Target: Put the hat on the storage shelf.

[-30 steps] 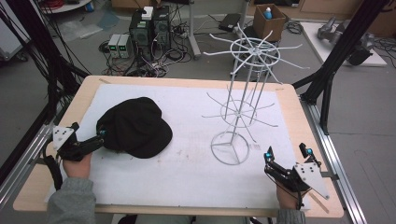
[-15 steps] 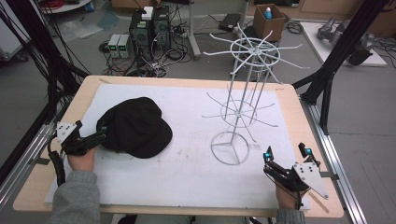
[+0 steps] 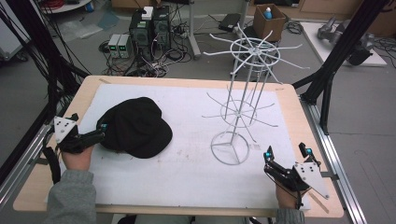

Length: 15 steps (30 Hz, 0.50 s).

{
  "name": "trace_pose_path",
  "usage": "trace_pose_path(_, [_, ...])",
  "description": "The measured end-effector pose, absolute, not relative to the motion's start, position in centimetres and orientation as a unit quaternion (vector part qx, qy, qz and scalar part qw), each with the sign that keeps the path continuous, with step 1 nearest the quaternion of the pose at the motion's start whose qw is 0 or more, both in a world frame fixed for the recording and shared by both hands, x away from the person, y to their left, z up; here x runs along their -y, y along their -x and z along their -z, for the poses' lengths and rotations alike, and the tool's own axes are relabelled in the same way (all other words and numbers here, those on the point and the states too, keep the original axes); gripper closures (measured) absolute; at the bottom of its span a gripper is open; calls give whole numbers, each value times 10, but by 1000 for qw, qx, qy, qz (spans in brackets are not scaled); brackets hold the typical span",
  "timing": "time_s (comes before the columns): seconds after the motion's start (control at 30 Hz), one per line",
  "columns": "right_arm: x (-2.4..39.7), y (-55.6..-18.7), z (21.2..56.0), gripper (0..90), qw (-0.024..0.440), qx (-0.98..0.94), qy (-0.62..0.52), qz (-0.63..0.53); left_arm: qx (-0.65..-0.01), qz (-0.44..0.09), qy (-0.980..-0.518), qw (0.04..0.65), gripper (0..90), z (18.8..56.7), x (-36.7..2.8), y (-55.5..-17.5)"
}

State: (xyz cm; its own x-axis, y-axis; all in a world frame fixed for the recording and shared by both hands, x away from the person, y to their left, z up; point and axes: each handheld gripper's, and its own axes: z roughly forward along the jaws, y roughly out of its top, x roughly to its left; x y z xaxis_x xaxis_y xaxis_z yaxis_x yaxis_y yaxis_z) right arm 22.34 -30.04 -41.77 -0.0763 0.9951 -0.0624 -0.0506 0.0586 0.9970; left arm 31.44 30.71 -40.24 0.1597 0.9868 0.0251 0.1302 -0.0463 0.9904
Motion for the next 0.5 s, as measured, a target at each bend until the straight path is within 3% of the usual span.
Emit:
trace_pose_path(0.13, [300, -223, 417, 11, 508, -521, -452, -517, -500, -425, -587, 475, 24, 407, -308, -326])
trace_pose_path(0.27, [300, -225, 418, 11, 506, -521, -454, -517, -536, -371, -608, 453, 34, 421, -313, -342])
trace_pose_path(0.5, [300, -224, 418, 11, 506, -523, -453, -515, -538, -358, -619, 447, 52, 428, -307, -353])
